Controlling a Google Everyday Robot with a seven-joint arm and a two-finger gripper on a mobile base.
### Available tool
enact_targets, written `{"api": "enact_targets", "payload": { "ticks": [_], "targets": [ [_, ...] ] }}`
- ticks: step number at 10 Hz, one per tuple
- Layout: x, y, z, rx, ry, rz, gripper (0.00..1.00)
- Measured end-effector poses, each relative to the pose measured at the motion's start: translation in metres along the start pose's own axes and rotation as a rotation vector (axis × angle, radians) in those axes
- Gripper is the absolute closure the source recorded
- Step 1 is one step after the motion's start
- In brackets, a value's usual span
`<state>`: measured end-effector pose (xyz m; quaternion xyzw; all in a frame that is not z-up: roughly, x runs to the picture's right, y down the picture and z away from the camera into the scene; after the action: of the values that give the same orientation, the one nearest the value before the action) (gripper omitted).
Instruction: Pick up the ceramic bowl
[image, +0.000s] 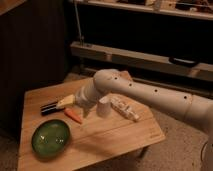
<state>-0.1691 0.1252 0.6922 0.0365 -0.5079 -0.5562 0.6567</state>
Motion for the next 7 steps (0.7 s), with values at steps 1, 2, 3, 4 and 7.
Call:
{"api": "enact_targets", "payload": {
  "ticks": [1, 2, 3, 4, 7],
  "targets": [
    [-0.002, 0.002, 0.006, 0.01, -0.01, -0.011, 0.2],
    [-0.003, 0.004, 0.011, 0.017, -0.022, -0.019, 0.2],
    [-0.007, 0.003, 0.021, 0.014, -0.046, -0.032, 0.2],
    [-0.01, 0.004, 0.026, 0.012, -0.062, -0.038, 0.2],
    [-0.02, 0.017, 0.046, -0.004, -0.115, -0.033, 0.3]
  ]
}}
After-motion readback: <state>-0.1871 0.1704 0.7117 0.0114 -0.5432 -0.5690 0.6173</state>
